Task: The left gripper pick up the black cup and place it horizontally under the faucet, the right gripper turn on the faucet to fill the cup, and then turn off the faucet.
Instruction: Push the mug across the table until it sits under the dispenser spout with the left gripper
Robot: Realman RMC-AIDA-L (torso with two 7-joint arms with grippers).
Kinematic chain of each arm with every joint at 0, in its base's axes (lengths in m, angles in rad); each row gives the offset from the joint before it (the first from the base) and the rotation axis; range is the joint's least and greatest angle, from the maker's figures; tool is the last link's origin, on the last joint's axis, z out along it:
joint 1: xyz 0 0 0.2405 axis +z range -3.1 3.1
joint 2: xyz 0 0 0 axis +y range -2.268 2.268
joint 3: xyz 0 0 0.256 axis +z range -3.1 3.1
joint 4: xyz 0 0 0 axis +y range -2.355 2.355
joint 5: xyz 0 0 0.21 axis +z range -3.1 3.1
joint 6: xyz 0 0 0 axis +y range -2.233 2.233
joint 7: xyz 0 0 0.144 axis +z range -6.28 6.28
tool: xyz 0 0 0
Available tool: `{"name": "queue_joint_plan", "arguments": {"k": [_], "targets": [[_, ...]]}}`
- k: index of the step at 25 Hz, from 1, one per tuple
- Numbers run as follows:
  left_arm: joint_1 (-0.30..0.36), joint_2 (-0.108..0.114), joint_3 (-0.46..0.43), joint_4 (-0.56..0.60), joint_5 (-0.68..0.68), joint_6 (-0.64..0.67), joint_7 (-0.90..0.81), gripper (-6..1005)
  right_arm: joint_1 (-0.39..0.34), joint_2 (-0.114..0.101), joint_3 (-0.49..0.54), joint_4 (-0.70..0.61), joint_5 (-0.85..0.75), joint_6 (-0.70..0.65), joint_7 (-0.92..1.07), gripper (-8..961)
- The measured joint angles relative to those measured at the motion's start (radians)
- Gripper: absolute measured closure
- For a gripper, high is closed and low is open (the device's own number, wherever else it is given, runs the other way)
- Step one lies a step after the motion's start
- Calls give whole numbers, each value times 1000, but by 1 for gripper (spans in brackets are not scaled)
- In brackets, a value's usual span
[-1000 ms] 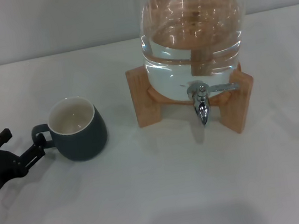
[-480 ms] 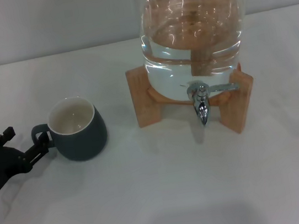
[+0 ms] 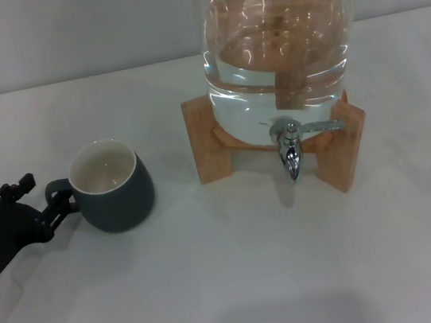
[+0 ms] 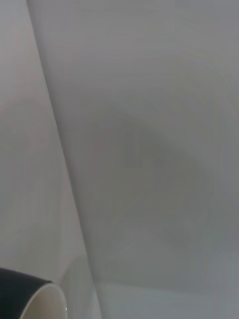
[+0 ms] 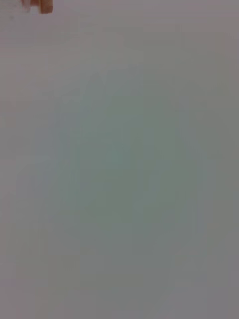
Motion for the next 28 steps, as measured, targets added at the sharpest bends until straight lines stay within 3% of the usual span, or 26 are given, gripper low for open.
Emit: {"name": "queue_joint_plan", "arguments": {"k": [2, 5, 21, 28], "targets": [[-2, -1, 0, -8, 0, -3, 35, 287, 5, 0, 0, 0, 2, -5, 0, 190], [-13, -1, 0, -22, -4, -8, 54, 519, 11, 0, 0, 0, 3, -13, -1, 190], [-30, -2, 0, -36, -9, -13, 58, 845, 26, -2, 0, -5, 9, -39, -2, 191], [-49, -3, 22, -36, -8, -74, 72, 845, 27, -2, 0, -7, 9, -40, -2, 191]]}}
